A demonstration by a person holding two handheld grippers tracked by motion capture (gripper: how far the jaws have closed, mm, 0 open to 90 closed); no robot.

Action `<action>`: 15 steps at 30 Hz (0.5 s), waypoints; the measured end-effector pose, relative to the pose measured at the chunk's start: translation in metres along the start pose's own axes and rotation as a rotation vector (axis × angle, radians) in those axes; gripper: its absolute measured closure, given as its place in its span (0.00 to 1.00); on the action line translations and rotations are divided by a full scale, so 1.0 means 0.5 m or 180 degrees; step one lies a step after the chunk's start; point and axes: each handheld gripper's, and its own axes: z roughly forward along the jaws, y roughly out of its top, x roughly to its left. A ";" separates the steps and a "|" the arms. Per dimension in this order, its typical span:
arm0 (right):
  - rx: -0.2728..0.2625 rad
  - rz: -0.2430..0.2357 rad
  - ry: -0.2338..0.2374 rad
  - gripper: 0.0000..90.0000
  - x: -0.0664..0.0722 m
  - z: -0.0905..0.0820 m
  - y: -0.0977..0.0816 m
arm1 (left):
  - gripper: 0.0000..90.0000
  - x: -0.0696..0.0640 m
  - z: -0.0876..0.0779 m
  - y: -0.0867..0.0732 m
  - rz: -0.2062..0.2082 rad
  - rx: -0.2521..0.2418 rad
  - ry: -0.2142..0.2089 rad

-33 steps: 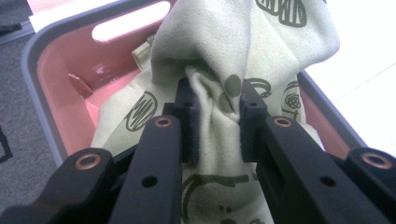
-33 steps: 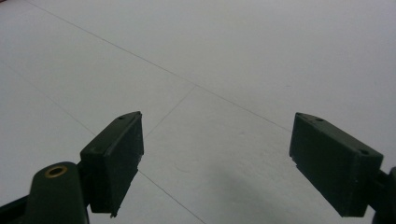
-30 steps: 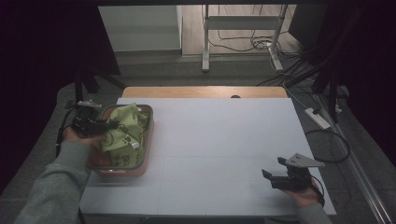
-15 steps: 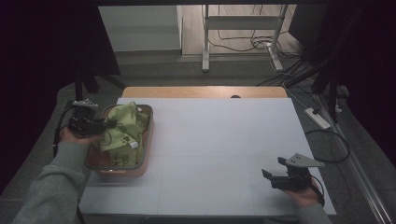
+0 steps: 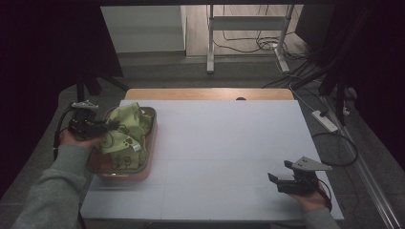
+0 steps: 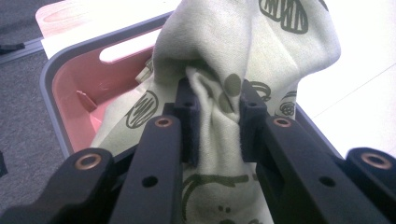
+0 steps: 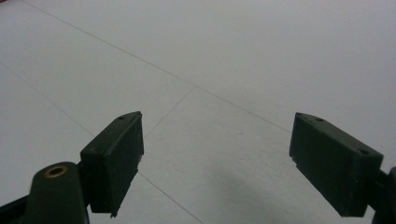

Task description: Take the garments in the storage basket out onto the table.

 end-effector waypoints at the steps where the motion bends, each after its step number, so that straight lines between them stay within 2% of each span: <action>1: -0.0001 0.0003 0.0000 0.20 0.000 0.000 0.000 | 0.84 0.000 0.000 0.000 0.0000 0.0000 0.0000; 8: 0.0002 0.0001 -0.0001 0.20 0.000 0.001 0.000 | 0.84 -0.003 -0.009 0.006 0.0024 -0.0028 0.0004; 15: -0.0012 0.0021 0.0012 0.20 0.000 0.000 0.001 | 0.84 -0.005 -0.019 0.011 -0.0001 -0.0143 -0.0019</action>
